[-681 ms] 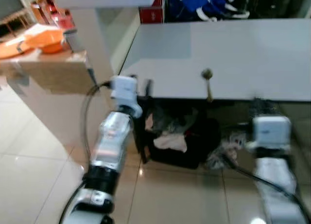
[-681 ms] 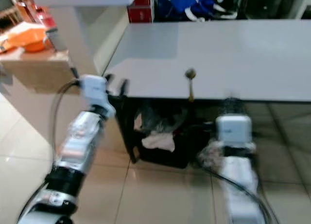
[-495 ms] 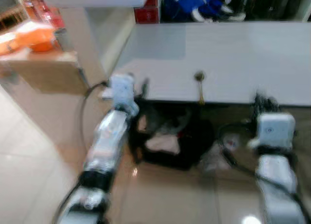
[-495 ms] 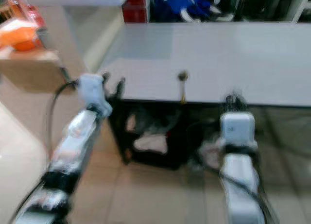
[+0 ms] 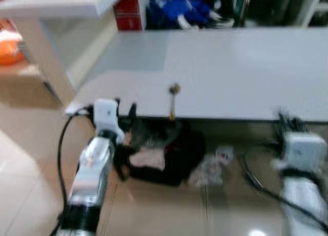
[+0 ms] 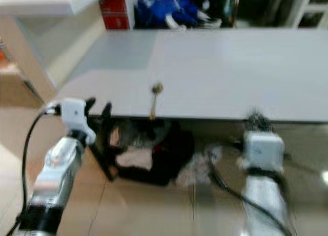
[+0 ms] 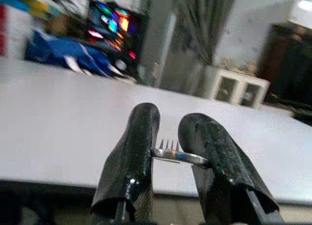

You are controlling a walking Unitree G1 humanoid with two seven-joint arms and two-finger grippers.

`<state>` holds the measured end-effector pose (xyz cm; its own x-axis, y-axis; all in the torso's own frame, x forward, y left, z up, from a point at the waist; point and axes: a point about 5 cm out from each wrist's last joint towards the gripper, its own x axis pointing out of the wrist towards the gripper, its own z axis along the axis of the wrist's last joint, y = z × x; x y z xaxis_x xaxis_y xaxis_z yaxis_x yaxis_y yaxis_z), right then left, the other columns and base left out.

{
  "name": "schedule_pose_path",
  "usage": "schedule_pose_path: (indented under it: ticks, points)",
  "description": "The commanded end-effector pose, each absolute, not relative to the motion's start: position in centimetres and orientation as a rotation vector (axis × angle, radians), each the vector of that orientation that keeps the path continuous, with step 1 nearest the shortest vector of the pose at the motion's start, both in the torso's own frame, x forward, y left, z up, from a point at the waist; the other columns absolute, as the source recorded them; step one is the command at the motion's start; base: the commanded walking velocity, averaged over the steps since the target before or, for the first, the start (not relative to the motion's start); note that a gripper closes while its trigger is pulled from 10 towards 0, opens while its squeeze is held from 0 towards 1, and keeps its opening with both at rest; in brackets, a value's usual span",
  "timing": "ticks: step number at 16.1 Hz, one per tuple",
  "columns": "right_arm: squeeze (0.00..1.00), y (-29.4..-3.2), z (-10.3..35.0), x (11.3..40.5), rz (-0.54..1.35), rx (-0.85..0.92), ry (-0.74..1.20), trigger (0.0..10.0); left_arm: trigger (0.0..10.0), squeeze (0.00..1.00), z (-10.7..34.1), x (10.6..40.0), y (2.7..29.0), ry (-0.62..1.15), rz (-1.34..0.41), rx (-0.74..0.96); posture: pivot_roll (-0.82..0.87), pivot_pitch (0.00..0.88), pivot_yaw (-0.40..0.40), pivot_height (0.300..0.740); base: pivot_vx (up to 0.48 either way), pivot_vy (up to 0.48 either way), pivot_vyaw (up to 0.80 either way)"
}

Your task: Setting the table

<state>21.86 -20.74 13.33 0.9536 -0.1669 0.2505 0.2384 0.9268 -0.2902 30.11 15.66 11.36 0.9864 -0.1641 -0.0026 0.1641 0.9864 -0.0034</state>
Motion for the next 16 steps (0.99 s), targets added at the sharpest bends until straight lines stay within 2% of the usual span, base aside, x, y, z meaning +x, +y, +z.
schedule_pose_path:
  ticks: [1,6,9,13,16]
  points:
    - [0.0,-21.2,13.9,21.7,-0.23,-0.348,-0.243,0.0,10.0,0.0,11.8,30.2,14.9,-0.003,-0.207,-0.011,-0.06,0.0,0.097,0.74,0.0,-0.416,0.0]
    - [0.0,-21.4,14.2,21.6,-0.255,-0.355,-0.251,0.0,10.0,0.0,12.4,30.4,14.2,-0.022,-0.263,0.005,-0.07,0.0,0.111,0.74,0.0,-0.433,0.0]
    - [0.0,-21.3,14.4,21.3,-0.277,-0.353,-0.255,0.0,10.0,0.0,12.6,30.5,13.5,-0.029,-0.306,0.004,-0.08,0.0,0.119,0.74,0.0,-0.434,0.79]
    - [0.0,-20.3,13.7,19.4,-0.293,-0.27,-0.22,0.0,10.0,0.0,13.0,30.3,13.0,-0.047,-0.36,0.015,-0.09,0.0,0.131,0.74,0.0,-0.432,0.0]
    - [0.0,-20.0,13.6,20.0,-0.274,-0.264,-0.218,0.0,10.0,0.0,13.3,30.8,12.5,-0.059,-0.374,0.02,-0.09,0.0,0.137,0.74,0.0,-0.434,0.0]
